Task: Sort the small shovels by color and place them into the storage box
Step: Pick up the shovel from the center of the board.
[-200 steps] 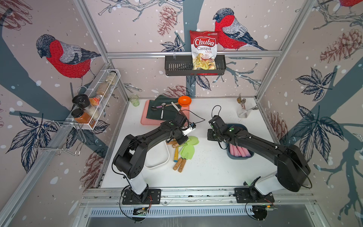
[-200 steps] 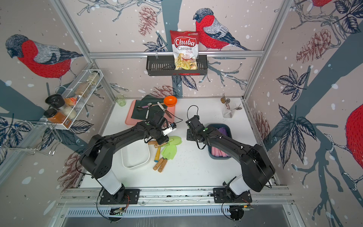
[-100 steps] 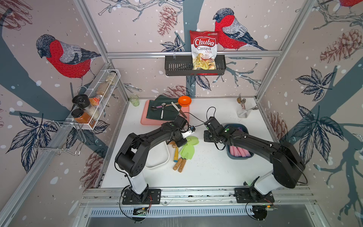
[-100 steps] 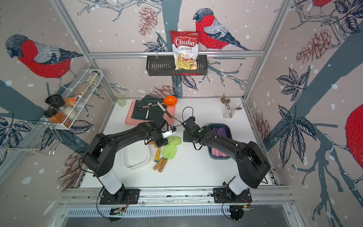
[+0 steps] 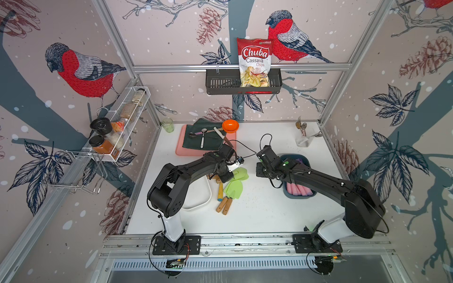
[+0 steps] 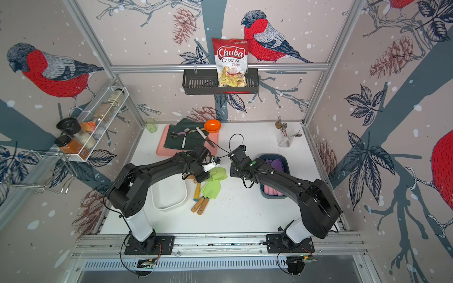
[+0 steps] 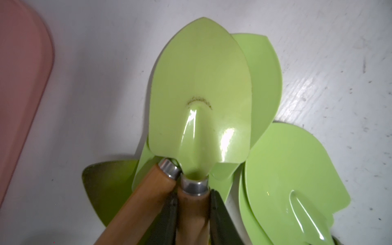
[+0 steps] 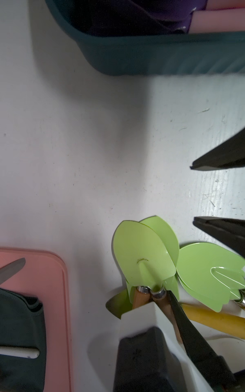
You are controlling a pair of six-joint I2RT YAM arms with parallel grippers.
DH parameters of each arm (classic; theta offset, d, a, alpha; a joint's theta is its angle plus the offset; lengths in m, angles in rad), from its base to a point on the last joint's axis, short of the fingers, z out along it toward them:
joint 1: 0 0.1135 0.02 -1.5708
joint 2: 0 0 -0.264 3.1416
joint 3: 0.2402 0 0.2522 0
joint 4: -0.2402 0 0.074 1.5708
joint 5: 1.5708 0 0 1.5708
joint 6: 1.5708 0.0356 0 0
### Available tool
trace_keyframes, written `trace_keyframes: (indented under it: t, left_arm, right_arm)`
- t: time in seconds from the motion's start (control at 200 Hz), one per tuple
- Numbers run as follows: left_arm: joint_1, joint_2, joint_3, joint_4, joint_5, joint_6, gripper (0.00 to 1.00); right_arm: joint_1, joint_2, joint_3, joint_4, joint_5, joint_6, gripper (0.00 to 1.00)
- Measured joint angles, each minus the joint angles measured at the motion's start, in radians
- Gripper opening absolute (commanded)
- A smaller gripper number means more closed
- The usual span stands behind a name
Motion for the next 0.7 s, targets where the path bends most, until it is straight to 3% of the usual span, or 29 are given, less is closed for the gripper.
trace_keyframes:
  t: [0.155, 0.34, 0.49, 0.595, 0.7]
  left_arm:
    - [0.000, -0.010, 0.024, -0.001, 0.005, -0.009, 0.00]
    - [0.004, -0.052, 0.055, -0.009, 0.043, -0.033, 0.00]
    - [0.066, -0.111, 0.118, -0.001, 0.225, -0.098, 0.00]
    - [0.127, -0.149, 0.136, 0.048, 0.390, -0.171, 0.00]
    - [0.169, -0.189, 0.130, 0.117, 0.539, -0.246, 0.00]
  right_arm:
    - [0.001, -0.029, -0.001, 0.000, 0.021, 0.000, 0.43]
    - [-0.001, -0.103, -0.017, 0.051, 0.060, -0.012, 0.45]
    - [-0.058, -0.195, -0.080, 0.178, 0.043, -0.034, 0.42]
    - [-0.180, -0.259, -0.167, 0.317, -0.079, -0.024, 0.41]
    - [-0.265, -0.316, -0.235, 0.430, -0.180, 0.006, 0.48]
